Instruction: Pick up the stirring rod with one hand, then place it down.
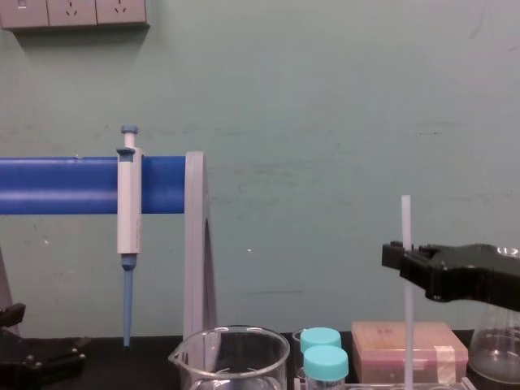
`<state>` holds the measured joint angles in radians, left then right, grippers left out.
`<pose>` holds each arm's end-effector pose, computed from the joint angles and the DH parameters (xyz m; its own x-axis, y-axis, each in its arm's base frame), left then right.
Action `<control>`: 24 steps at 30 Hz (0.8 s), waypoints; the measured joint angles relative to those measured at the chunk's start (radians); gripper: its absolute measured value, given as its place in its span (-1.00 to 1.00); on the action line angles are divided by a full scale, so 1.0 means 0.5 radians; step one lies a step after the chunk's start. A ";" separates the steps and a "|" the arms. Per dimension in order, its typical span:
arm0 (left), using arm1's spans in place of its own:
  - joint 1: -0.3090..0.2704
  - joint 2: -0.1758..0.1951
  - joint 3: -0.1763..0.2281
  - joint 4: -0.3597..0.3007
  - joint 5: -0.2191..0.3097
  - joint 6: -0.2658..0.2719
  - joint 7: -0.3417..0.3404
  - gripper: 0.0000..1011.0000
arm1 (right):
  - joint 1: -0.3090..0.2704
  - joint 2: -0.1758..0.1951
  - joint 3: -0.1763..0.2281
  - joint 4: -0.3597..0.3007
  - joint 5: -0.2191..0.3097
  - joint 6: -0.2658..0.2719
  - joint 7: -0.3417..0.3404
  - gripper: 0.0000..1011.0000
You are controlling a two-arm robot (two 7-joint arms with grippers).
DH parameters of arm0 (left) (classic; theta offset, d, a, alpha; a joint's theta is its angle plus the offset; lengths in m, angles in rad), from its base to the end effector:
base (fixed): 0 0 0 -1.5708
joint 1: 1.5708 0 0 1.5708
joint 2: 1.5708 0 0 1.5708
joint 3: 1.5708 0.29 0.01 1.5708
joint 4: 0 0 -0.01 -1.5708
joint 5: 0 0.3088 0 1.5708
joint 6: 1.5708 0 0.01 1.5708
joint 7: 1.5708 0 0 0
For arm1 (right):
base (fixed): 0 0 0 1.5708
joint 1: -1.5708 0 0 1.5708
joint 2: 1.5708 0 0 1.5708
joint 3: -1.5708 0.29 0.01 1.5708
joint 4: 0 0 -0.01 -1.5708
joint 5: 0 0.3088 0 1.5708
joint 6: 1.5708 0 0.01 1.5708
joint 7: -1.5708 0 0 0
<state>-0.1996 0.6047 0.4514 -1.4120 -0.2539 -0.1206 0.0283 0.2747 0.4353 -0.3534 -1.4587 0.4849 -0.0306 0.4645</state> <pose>0.3581 0.0827 -0.3022 0.2922 0.8803 0.3738 -0.9553 0.2873 0.0701 0.3895 -0.0393 -0.2555 0.6680 -0.7436 0.0294 0.7427 0.6687 0.0370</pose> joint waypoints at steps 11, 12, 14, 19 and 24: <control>0.000 0.000 0.000 0.000 0.000 0.000 0.000 0.98 | 0.008 -0.046 -0.009 0.105 -0.053 -0.003 -0.025 -0.84; 0.000 0.000 0.000 0.000 0.000 0.000 0.000 0.98 | 0.009 -0.053 -0.007 0.112 -0.053 0.001 -0.025 -0.84; 0.000 0.000 0.000 0.000 0.000 0.000 0.000 0.98 | 0.009 -0.063 -0.003 0.120 -0.050 0.003 -0.024 -0.84; 0.000 0.000 0.000 0.000 0.000 0.000 0.000 0.98 | 0.007 -0.076 0.003 0.129 -0.046 0.008 -0.024 -0.84; 0.000 0.000 0.000 0.000 0.000 0.000 0.000 0.98 | 0.001 -0.080 0.005 0.129 -0.048 0.021 -0.027 -0.84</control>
<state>-0.1995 0.6047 0.4514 -1.4120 -0.2539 -0.1205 0.0283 0.2751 0.3952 -0.3507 -1.3940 0.4610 -0.0198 0.4511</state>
